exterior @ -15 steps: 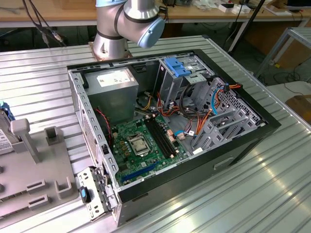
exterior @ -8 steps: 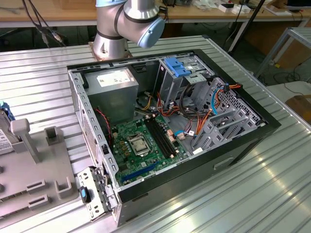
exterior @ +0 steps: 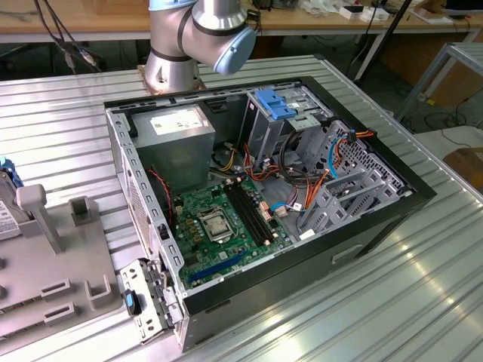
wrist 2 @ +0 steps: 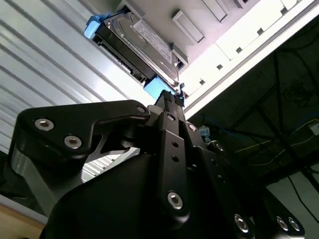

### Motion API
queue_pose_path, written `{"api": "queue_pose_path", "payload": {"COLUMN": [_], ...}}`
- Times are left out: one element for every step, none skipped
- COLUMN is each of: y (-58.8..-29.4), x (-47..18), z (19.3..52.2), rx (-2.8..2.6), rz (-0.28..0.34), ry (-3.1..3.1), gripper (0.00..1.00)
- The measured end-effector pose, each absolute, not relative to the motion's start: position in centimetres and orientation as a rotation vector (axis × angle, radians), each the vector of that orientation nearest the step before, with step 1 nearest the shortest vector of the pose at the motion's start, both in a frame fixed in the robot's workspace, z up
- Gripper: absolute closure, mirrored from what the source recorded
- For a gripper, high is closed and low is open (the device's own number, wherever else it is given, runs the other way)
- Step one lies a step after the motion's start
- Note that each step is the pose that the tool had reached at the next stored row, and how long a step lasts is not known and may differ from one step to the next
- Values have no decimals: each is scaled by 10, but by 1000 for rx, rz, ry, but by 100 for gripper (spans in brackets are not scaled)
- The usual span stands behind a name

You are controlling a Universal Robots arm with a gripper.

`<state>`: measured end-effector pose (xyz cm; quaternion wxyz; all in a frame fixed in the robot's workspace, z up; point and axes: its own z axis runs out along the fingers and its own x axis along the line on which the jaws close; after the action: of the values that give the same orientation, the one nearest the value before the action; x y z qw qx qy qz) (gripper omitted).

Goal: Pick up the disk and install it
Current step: 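Pick up the disk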

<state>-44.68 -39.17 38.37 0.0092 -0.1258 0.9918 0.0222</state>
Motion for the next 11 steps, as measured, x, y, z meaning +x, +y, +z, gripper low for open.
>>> {"api": "queue_pose_path", "payload": {"y": [-392, -392, -392, -392, -392, -392, -392, -392, -392, -392, -392], "x": [-447, -447, -447, -447, -447, -447, -447, -447, -447, -447, -447], "z": [384, 384, 384, 384, 384, 384, 384, 384, 384, 384, 384], "rx": [-417, -448, -482, -512, -554, -582, -617, -641, -665, -696, -720], "rz": [70, 70, 70, 70, 71, 71, 71, 71, 72, 72, 72], "ry": [3095, 3091, 3086, 3082, 3075, 3071, 3064, 3060, 3055, 3049, 3043], "gripper": [89, 89, 89, 89, 89, 89, 89, 89, 89, 89, 89]}}
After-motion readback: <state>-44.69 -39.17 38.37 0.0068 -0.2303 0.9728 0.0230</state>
